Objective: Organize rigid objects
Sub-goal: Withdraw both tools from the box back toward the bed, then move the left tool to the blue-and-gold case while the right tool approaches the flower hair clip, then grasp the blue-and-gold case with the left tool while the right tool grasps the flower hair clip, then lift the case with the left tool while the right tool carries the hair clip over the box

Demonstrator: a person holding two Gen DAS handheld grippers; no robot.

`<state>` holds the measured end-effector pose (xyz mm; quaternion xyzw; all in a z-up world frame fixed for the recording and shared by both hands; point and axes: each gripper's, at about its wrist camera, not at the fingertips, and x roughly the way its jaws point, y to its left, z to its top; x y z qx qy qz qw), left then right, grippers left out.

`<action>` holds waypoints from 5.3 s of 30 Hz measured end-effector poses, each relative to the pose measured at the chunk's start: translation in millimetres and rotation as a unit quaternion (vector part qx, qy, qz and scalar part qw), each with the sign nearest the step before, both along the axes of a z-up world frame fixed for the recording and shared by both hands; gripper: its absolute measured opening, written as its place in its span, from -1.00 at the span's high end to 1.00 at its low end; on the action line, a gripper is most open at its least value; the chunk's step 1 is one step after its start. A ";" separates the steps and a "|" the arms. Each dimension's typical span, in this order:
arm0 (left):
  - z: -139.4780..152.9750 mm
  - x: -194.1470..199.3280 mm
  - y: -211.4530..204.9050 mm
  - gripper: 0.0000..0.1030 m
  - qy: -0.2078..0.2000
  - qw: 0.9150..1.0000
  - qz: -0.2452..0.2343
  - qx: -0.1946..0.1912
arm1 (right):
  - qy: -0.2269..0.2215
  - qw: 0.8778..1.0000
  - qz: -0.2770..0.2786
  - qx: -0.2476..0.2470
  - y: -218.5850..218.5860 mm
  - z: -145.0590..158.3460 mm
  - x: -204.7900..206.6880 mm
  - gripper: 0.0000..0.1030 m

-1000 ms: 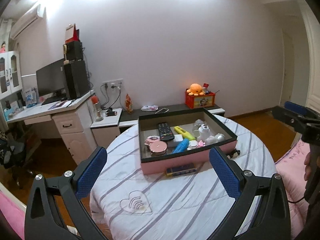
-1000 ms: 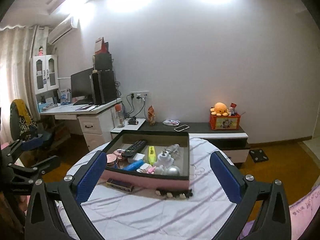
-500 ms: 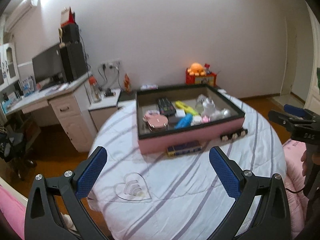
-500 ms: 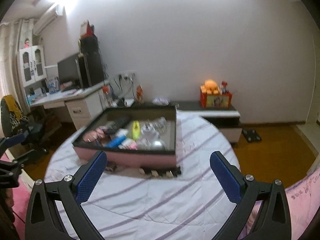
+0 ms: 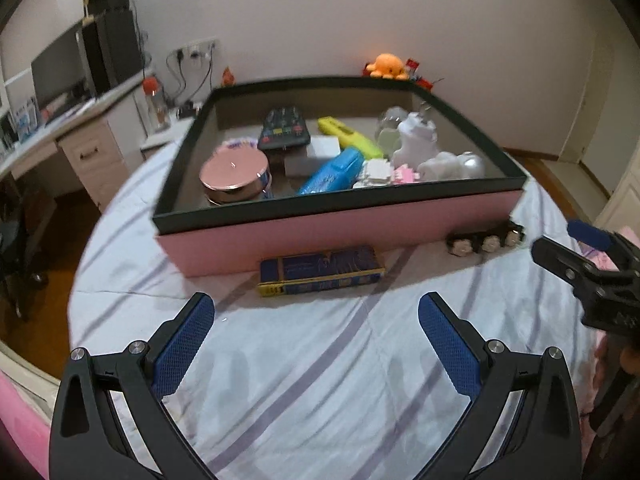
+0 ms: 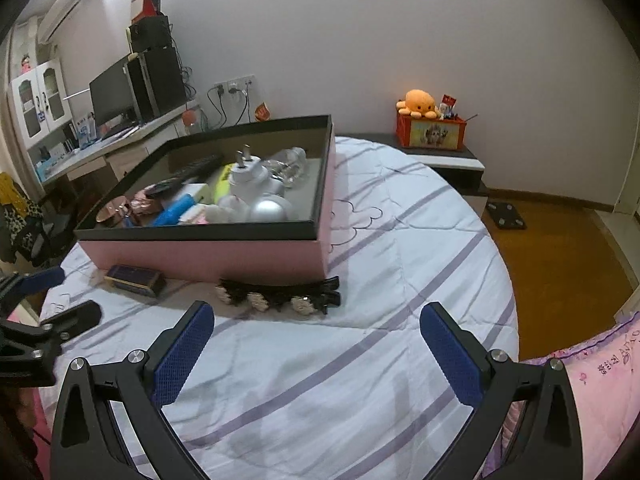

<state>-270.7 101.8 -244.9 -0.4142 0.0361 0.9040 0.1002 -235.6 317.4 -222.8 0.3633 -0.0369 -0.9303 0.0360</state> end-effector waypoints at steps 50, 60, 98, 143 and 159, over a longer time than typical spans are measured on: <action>-26.6 -8.1 -23.2 -0.98 -0.032 0.999 -0.006 -0.011 | -0.123 0.991 -0.010 0.051 -48.5 -33.7 -67.9 -1.00; -28.1 -11.2 -20.8 -1.00 -0.035 0.999 -0.006 -0.014 | -0.101 0.994 0.006 0.047 -46.6 -35.8 -62.4 -1.00; -26.6 -1.6 -23.9 -0.63 -0.015 1.000 -0.020 -0.005 | -0.095 0.994 -0.002 0.054 -47.8 -31.3 -62.6 -1.00; -21.1 20.9 -18.8 -0.62 0.001 0.999 -0.029 -0.015 | -0.058 0.997 0.038 0.022 -41.1 -29.1 -1.2 -0.87; 30.6 42.1 -31.5 -0.62 0.063 0.998 -0.028 -0.001 | 0.020 0.999 0.040 -0.002 -47.3 14.5 17.3 -0.87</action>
